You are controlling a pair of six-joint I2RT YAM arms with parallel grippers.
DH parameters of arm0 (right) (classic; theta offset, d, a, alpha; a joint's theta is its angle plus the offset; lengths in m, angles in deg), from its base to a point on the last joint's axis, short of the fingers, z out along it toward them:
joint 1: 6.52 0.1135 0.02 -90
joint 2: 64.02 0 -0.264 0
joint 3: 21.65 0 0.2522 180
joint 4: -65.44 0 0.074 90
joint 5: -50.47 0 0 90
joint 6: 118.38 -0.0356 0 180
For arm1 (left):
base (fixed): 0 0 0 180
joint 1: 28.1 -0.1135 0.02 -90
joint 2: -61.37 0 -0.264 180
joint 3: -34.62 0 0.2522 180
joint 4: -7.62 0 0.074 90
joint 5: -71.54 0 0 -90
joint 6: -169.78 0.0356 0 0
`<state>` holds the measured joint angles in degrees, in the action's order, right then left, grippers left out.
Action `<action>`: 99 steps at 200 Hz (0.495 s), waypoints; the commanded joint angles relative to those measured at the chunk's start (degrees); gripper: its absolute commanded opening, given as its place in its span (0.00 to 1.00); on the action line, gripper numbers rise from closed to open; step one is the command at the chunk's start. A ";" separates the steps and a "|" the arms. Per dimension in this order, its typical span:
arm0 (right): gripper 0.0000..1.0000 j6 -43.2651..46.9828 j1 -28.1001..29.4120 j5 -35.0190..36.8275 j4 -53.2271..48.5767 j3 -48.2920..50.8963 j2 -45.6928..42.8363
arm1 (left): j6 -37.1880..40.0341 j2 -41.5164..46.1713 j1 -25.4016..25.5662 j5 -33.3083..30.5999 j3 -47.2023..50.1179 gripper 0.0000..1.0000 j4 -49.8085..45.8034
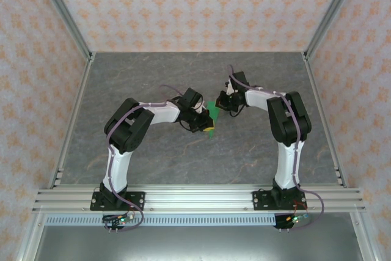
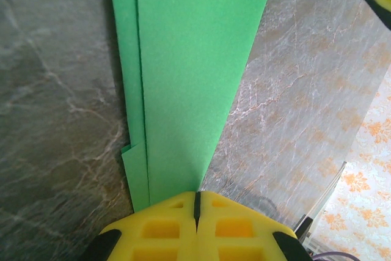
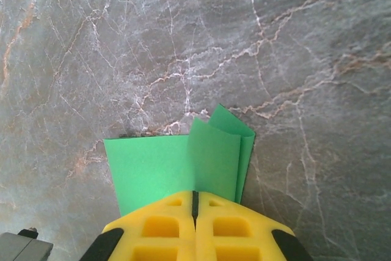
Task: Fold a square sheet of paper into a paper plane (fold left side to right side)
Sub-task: Fold the wing for the fifth time at the center of the table.
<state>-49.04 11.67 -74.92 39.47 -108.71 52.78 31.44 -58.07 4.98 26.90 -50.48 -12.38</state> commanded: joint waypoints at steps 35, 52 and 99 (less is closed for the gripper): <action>0.01 2.89 -3.58 8.29 -0.80 -4.51 3.80 | 0.44 -4.27 1.28 -4.06 2.02 0.00 -8.53; 0.01 3.20 -4.08 8.30 -1.30 -5.65 4.30 | 0.44 -4.24 1.29 -4.03 2.07 0.00 -8.45; 0.01 3.94 -5.14 8.15 -3.21 -9.30 6.31 | 0.35 -4.36 1.46 -3.92 2.04 0.00 -8.29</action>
<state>-46.73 8.85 -73.61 36.19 -115.57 56.56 31.46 -58.07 5.09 26.47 -50.48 -12.23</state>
